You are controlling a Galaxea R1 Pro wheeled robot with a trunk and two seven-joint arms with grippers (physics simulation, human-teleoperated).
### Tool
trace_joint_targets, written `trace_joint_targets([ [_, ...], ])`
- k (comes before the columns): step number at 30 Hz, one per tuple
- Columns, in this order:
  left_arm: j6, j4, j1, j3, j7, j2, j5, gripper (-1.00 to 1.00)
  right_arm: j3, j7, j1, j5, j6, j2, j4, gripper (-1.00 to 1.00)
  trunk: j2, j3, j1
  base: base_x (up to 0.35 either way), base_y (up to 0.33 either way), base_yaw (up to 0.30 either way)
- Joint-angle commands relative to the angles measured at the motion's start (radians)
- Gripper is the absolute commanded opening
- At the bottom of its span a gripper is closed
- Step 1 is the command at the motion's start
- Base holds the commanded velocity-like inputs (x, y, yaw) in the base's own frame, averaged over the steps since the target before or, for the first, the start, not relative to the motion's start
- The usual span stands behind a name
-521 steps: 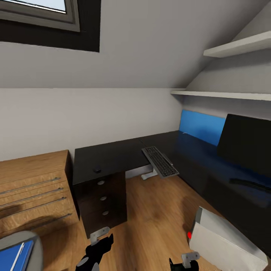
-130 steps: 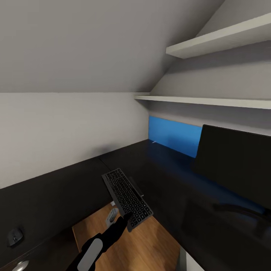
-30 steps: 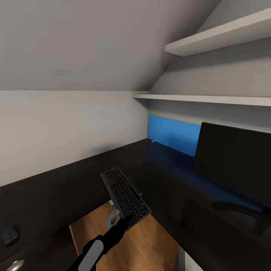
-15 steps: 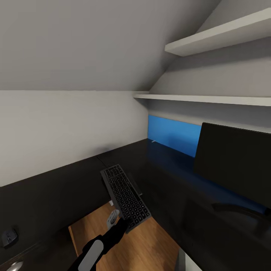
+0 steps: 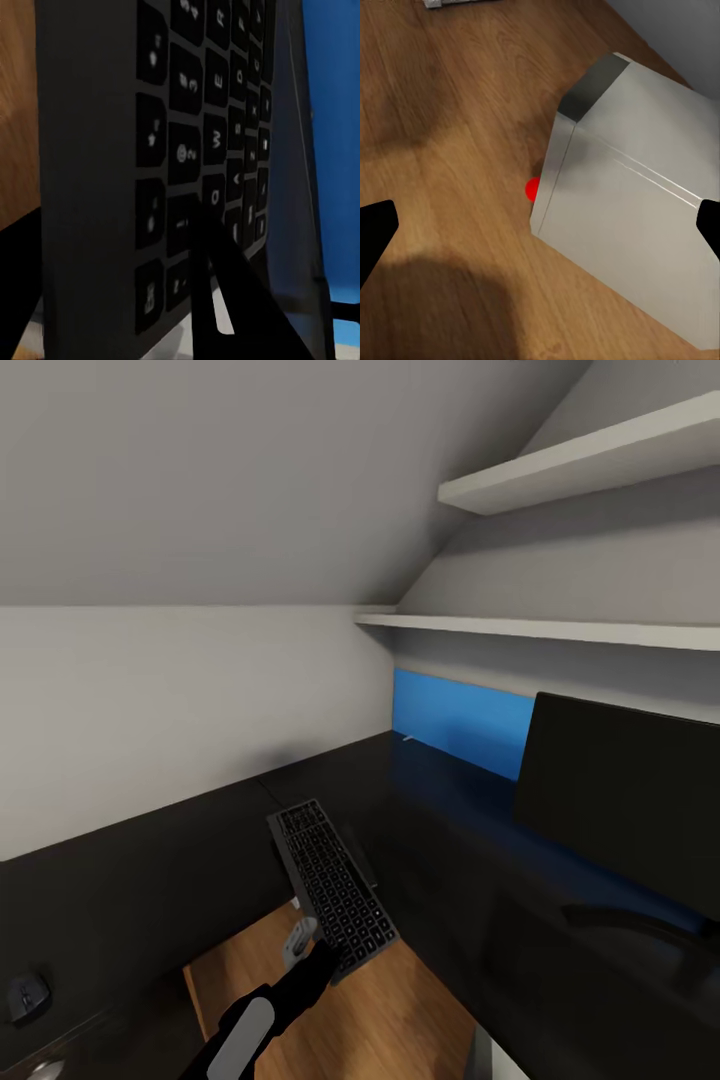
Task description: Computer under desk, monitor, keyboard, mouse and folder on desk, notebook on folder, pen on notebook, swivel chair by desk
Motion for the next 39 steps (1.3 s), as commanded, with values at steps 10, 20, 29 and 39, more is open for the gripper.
trace_joint_targets([
  [10, 0.005, 0.0, 0.0, 0.002, -0.001, 0.0, 0.005, -1.0, 0.006, -0.006, -0.001, 0.004, -0.003, 0.0, 0.002, 1.0, 0.07, 0.03, -0.039, 0.0, 0.0, 0.0],
  [20, 0.004, 0.0, 0.0, 0.002, -0.001, 0.002, 0.005, -1.0, 0.006, -0.006, -0.001, 0.004, -0.003, 0.0, 0.002, 1.0, 0.14, 0.062, -0.077, 0.0, 0.0, 0.0],
  [29, 0.004, 0.0, 0.0, 0.003, -0.001, 0.003, 0.004, -1.0, 0.007, -0.005, -0.001, 0.004, -0.003, 0.001, 0.002, 1.0, 0.203, 0.09, -0.111, 0.0, 0.0, 0.0],
  [39, 0.004, 0.0, 0.0, 0.005, -0.001, 0.005, 0.004, -1.0, 0.008, -0.005, -0.001, 0.004, -0.003, 0.001, 0.002, 1.0, 0.273, 0.121, -0.15, 0.0, 0.0, 0.0],
])
